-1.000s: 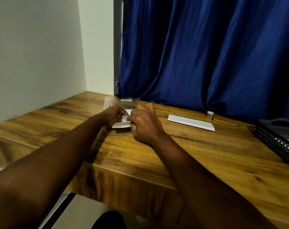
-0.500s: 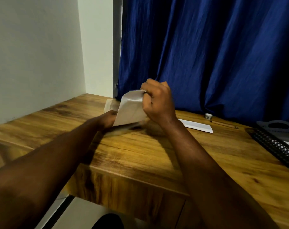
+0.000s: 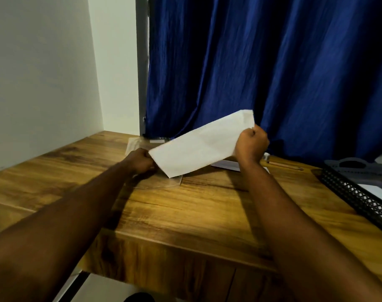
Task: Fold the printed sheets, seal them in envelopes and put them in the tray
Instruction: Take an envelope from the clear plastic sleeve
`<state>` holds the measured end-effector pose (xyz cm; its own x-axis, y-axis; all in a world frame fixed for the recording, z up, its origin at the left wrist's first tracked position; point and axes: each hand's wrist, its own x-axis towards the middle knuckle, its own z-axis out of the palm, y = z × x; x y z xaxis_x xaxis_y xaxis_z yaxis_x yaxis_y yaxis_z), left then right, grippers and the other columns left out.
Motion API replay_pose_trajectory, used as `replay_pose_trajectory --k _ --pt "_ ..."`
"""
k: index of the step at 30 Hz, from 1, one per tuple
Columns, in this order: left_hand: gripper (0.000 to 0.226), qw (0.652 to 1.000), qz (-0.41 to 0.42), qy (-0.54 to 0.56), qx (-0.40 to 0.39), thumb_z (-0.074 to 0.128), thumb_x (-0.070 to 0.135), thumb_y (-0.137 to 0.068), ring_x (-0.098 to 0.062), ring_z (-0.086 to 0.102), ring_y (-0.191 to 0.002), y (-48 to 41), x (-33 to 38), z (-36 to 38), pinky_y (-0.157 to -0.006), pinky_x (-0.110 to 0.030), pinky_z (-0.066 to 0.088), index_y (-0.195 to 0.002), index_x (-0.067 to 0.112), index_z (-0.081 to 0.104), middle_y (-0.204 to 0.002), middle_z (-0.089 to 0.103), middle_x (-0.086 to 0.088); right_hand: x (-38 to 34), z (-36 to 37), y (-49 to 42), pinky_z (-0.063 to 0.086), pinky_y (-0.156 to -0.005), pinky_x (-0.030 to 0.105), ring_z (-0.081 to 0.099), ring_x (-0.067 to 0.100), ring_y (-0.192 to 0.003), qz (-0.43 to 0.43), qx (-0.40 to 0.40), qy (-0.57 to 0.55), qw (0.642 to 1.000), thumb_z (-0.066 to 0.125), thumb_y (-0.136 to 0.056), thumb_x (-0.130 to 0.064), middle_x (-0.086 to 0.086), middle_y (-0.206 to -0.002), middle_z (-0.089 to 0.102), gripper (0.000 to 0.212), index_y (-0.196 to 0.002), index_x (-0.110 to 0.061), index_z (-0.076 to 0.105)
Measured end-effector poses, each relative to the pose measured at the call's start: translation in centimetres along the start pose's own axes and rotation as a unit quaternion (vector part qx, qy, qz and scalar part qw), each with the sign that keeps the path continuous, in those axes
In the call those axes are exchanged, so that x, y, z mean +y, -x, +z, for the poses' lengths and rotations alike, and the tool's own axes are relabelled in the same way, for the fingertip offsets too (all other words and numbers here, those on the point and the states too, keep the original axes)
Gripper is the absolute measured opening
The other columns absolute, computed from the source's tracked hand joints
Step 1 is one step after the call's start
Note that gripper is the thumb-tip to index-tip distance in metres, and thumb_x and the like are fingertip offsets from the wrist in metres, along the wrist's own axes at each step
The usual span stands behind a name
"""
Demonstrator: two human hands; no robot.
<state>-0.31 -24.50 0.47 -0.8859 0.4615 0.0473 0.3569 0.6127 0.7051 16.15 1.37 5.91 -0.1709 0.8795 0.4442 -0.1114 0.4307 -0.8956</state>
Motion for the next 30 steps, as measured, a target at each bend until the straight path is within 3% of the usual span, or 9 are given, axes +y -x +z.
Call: replay_pose_trajectory --k 5,9,12,15,18,21,23,27,30 --pt "0.06 0.999 -0.01 -0.039 0.001 0.048 0.067 -0.101 -0.025 0.068 -0.093 -0.3 1.9 0.5 -0.086 -0.039 0.047 -0.087 0.015 0.074 -0.093 0.073 -0.005 3.8 -1.3 -3.5 0.052 -0.077 0.033 0.068 0.027 -0.098 0.157 0.018 -0.025 0.987 0.047 -0.099 -0.013 0.007 -0.114 0.073 0.032 -0.116 -0.009 0.075" --pt "0.034 0.984 0.037 -0.166 -0.048 0.06 0.06 -0.099 -0.013 0.055 -0.085 -0.9 3.0 0.4 -0.083 -0.035 0.043 -0.082 0.03 0.057 -0.089 0.059 0.005 5.2 -2.0 -4.4 0.047 -0.072 0.031 0.066 0.027 -0.094 0.16 -0.008 0.007 0.987 0.05 -0.1 -0.015 0.008 -0.115 0.072 0.03 -0.116 -0.009 0.074" --pt "0.052 0.965 0.012 -0.242 -0.099 0.08 0.057 -0.084 -0.024 0.059 -0.112 -2.4 2.9 0.1 -0.094 -0.04 0.05 -0.118 0.019 0.067 -0.125 0.063 -0.006 6.2 -2.5 -5.2 0.049 -0.074 0.032 0.067 0.028 -0.097 0.154 -0.023 0.026 0.987 0.051 -0.099 -0.02 0.008 -0.118 0.073 0.03 -0.115 -0.01 0.075" --pt "0.087 0.952 -0.018 -0.262 -0.157 0.085 0.056 -0.078 -0.03 0.047 -0.139 -4.3 2.9 -0.1 -0.114 -0.046 0.042 -0.151 0.022 0.051 -0.155 0.049 -0.007 7.0 -2.9 -6.0 0.049 -0.076 0.033 0.066 0.028 -0.097 0.155 -0.026 0.042 0.987 0.052 -0.1 -0.021 0.011 -0.119 0.074 0.031 -0.115 -0.009 0.075" --pt "0.095 0.932 -0.032 -0.28 -0.23 0.086 0.06 -0.071 -0.029 0.048 -0.14 -5.2 3.7 0.0 -0.118 -0.048 0.039 -0.152 0.025 0.052 -0.156 0.05 -0.003 7.8 -3.2 -6.7 0.048 -0.075 0.033 0.066 0.028 -0.096 0.158 -0.025 0.049 0.986 0.052 -0.1 -0.022 0.013 -0.12 0.074 0.028 -0.11 -0.008 0.074" --pt "0.062 0.927 -0.034 -0.283 -0.244 0.082 0.047 -0.086 -0.028 0.057 -0.126 -4.7 5.2 0.2 -0.109 -0.044 0.049 -0.136 0.018 0.061 -0.141 0.059 -0.006 8.3 -3.2 -7.0 0.048 -0.075 0.033 0.066 0.028 -0.095 0.163 -0.026 0.052 0.985 0.052 -0.099 -0.021 0.013 -0.12 0.074 0.024 -0.106 -0.01 0.073" --pt "0.031 0.937 -0.024 -0.272 -0.217 0.069 0.047 -0.096 -0.024 0.063 -0.107 -4.5 5.8 0.5 -0.097 -0.04 0.054 -0.107 0.018 0.067 -0.123 0.066 -0.011 8.5 -3.0 -7.0 0.049 -0.076 0.033 0.067 0.029 -0.098 0.165 -0.026 0.053 0.984 0.052 -0.099 -0.021 0.013 -0.121 0.074 0.023 -0.105 -0.011 0.072" --pt "0.04 0.98 0.005 -0.186 -0.075 0.051 0.057 -0.104 -0.019 0.065 -0.087 -3.6 5.4 2.4 -0.075 -0.033 0.049 -0.093 0.022 0.067 -0.095 0.07 -0.005 9.0 -2.5 -6.9 0.048 -0.074 0.032 0.065 0.026 -0.096 0.169 -0.039 0.051 0.984 0.052 -0.1 -0.022 0.012 -0.123 0.074 0.03 -0.118 -0.008 0.074" --pt "0.06 0.982 -0.021 -0.185 0.038 0.047 0.08 -0.092 -0.031 0.064 -0.11 -3.6 3.8 4.6 -0.099 -0.054 0.051 -0.103 0.025 0.067 -0.112 0.069 -0.008 9.3 -2.4 -6.5 0.05 -0.075 0.031 0.069 0.029 -0.102 0.171 -0.048 0.052 0.983 0.052 -0.099 -0.022 0.011 -0.124 0.074 0.032 -0.119 -0.009 0.073"
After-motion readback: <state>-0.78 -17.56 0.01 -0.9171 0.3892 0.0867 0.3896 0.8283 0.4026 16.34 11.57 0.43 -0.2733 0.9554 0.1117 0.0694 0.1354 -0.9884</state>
